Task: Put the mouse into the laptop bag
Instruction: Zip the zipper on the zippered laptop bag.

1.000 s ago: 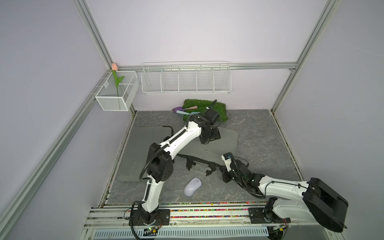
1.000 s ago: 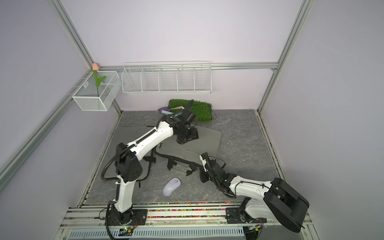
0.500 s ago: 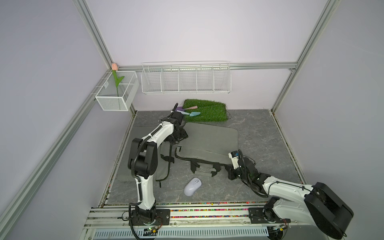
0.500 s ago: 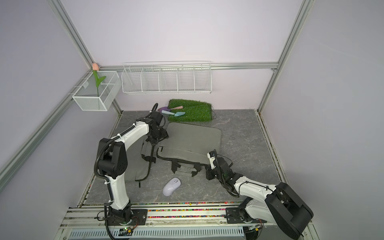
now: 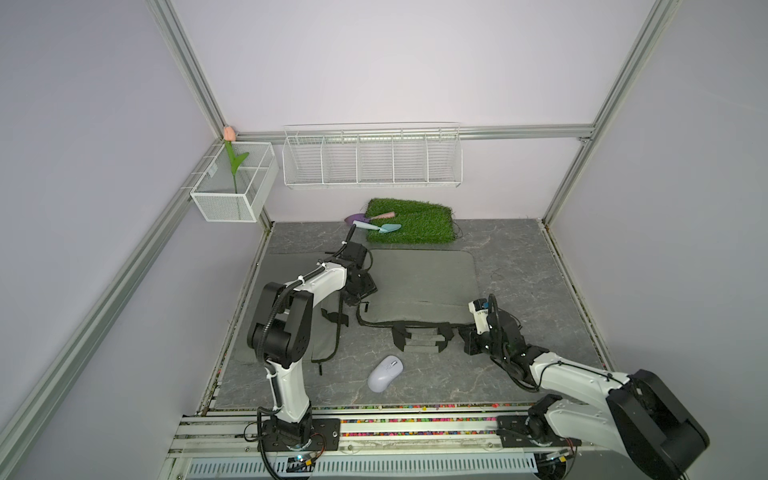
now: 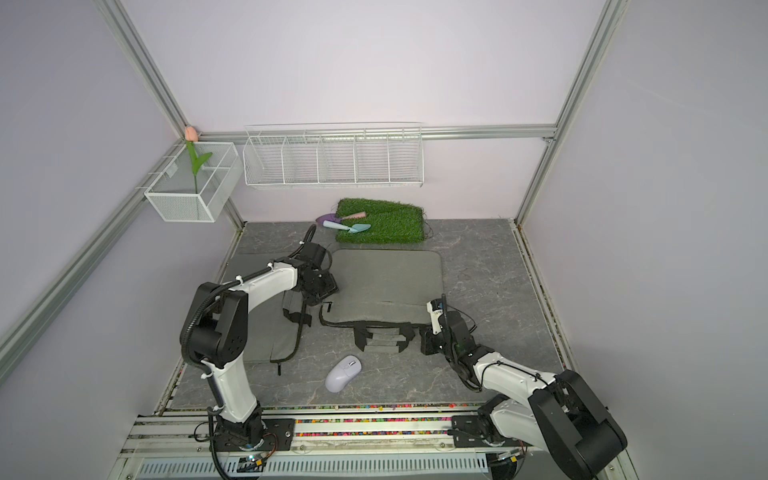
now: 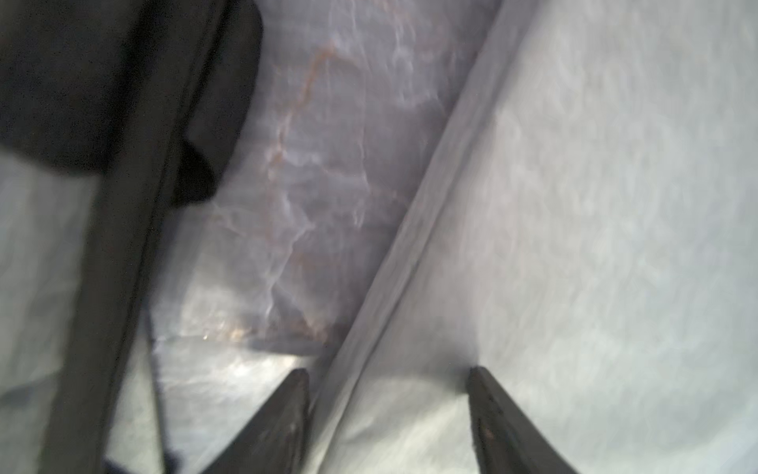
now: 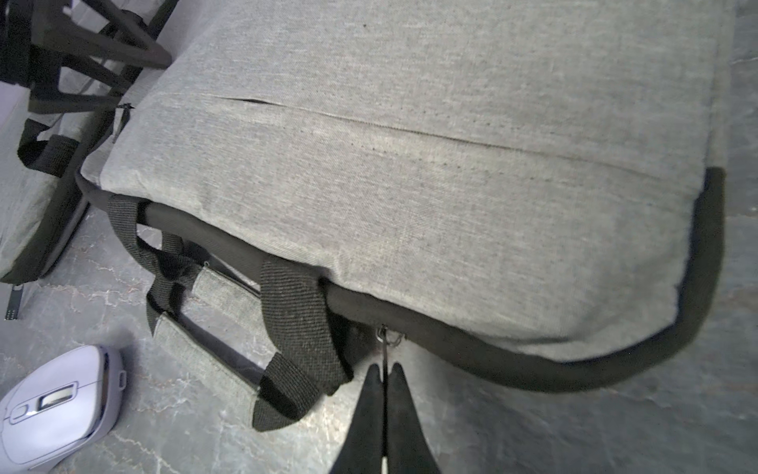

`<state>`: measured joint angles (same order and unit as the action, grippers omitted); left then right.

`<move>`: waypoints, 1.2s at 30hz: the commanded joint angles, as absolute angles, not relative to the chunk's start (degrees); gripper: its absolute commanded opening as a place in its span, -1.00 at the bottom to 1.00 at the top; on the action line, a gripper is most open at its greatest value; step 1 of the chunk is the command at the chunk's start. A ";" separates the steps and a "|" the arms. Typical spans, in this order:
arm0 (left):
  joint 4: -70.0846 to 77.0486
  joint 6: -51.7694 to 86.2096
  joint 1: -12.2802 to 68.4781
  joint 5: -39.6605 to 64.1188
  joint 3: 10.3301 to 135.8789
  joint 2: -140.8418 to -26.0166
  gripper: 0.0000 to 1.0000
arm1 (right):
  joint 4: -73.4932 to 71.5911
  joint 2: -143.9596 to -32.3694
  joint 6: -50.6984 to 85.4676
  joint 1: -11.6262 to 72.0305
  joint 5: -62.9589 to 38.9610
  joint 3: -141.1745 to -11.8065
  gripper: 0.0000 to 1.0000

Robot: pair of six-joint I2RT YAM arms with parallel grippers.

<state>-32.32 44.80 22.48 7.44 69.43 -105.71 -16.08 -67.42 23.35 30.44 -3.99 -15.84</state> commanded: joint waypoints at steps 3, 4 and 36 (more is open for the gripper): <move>-23.26 49.96 25.17 12.10 61.49 -100.18 -0.42 | -15.90 -67.68 23.75 31.72 -6.22 -15.78 -0.88; -22.70 50.25 25.98 12.28 61.56 -100.54 -0.53 | -15.50 -67.68 23.73 32.72 -5.61 -15.82 -0.88; -17.54 54.93 31.46 15.16 61.00 -99.60 -0.63 | -16.39 -98.39 24.21 58.96 1.34 -46.44 -0.88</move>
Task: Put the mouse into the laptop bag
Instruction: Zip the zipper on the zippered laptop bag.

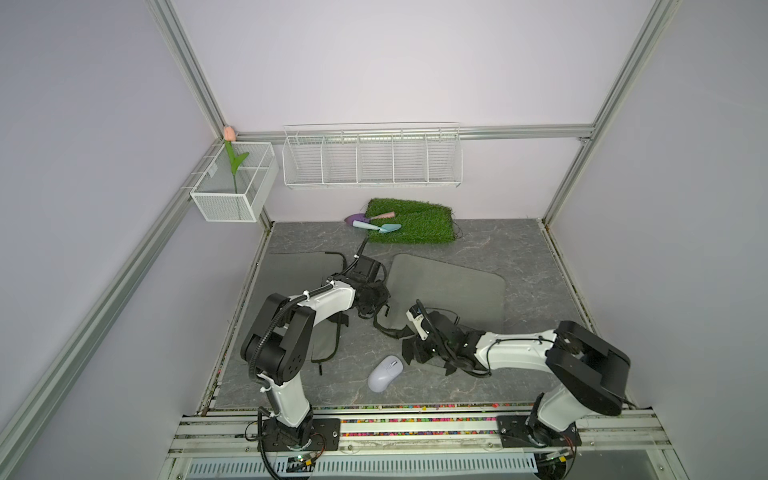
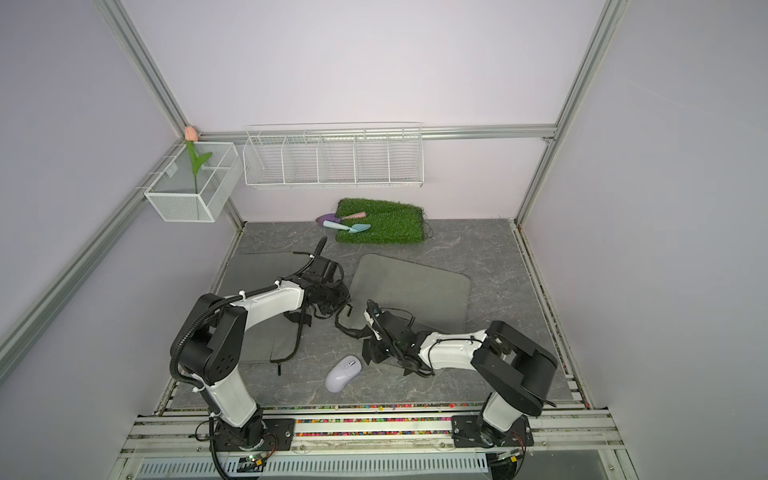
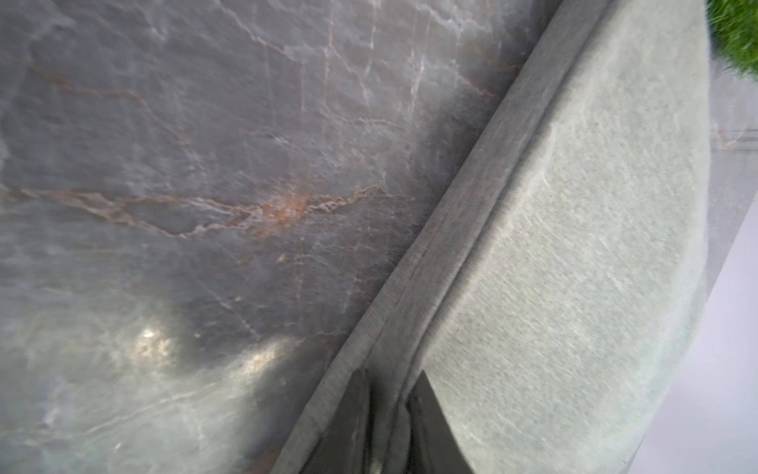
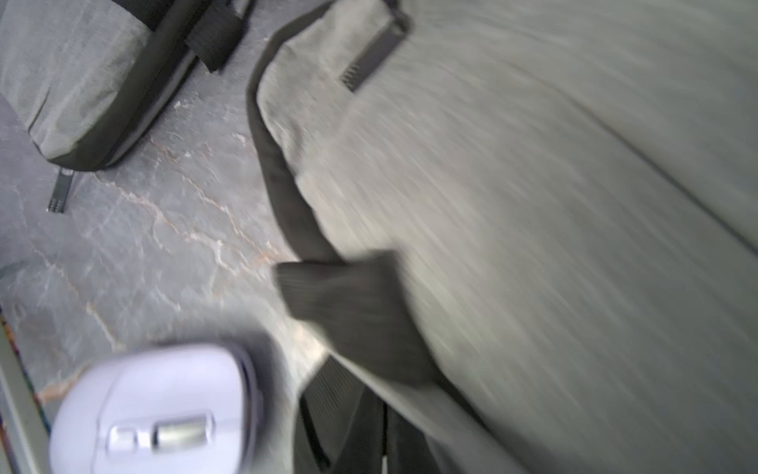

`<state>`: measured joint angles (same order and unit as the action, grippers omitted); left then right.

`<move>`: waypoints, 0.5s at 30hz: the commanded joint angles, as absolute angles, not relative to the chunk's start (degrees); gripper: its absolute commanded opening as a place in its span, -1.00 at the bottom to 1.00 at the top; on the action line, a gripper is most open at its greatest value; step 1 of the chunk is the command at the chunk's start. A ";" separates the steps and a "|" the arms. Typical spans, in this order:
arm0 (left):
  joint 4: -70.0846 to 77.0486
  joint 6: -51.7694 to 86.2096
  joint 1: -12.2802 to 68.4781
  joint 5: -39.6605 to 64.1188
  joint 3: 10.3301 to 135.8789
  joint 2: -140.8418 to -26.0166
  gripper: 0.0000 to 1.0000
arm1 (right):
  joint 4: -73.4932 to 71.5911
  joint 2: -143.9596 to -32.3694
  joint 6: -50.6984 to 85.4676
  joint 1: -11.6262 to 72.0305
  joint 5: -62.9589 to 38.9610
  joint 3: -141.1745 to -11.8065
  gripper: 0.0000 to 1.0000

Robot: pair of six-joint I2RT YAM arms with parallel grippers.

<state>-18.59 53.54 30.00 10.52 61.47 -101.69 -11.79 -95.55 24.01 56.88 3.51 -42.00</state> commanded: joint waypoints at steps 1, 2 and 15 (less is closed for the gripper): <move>-17.38 55.02 31.48 15.49 61.00 -99.56 -0.63 | -16.39 -100.07 24.33 59.53 1.16 -48.24 -0.88; -17.13 55.02 31.47 15.85 60.97 -99.66 -0.63 | -16.30 -101.29 24.43 59.77 0.93 -49.64 -0.88; -17.27 56.57 31.42 12.72 56.49 -95.00 -0.63 | -18.62 -102.17 24.60 58.21 0.29 -50.77 -0.88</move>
<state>-16.73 54.19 29.93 10.22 58.15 -97.89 -12.32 -104.01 24.03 59.20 2.02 -51.51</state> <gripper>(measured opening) 0.183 0.066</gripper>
